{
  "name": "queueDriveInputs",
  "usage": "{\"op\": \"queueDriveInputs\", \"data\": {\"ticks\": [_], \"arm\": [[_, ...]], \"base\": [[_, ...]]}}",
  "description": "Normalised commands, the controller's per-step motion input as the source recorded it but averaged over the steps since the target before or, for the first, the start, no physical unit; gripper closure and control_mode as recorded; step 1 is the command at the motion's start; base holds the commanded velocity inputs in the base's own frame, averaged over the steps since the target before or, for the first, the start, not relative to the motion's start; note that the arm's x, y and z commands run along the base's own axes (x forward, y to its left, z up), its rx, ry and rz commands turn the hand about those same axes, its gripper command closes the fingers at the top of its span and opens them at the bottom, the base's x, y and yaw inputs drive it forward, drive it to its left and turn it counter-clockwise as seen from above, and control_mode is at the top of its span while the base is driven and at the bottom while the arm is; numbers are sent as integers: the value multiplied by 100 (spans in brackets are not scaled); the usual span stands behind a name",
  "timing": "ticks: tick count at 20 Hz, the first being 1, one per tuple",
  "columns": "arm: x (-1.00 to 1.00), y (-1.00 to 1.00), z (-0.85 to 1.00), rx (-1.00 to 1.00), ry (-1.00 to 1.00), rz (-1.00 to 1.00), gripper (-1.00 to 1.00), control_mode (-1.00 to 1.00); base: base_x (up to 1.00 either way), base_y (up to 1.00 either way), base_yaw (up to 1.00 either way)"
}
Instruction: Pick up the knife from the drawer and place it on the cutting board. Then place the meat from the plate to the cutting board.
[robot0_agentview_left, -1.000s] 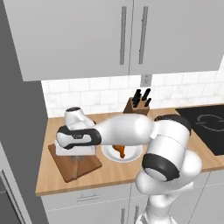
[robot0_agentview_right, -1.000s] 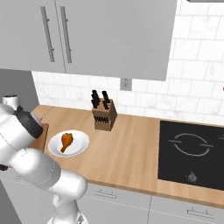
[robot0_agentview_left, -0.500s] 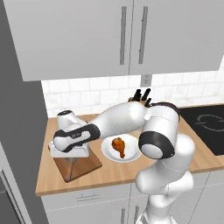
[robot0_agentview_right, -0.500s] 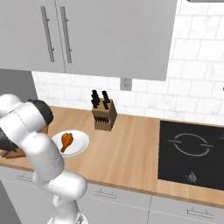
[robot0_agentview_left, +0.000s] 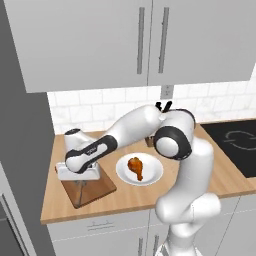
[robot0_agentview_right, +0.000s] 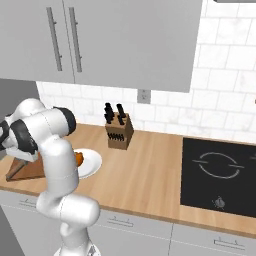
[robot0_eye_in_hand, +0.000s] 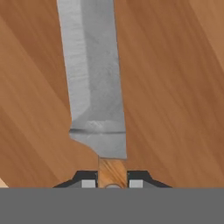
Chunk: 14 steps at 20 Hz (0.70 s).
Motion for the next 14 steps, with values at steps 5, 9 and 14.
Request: {"op": "queueDriveInputs", "data": {"ticks": [5,9,14], "arm": [[2,3,-30,-2,0,0,-100,-100],[-13,0,-1,0,-6,0,-100,-100],[-36,-3,24,0,-15,0,-100,-100]], "base": [[0,0,0],[0,0,0],[0,0,0]]}}
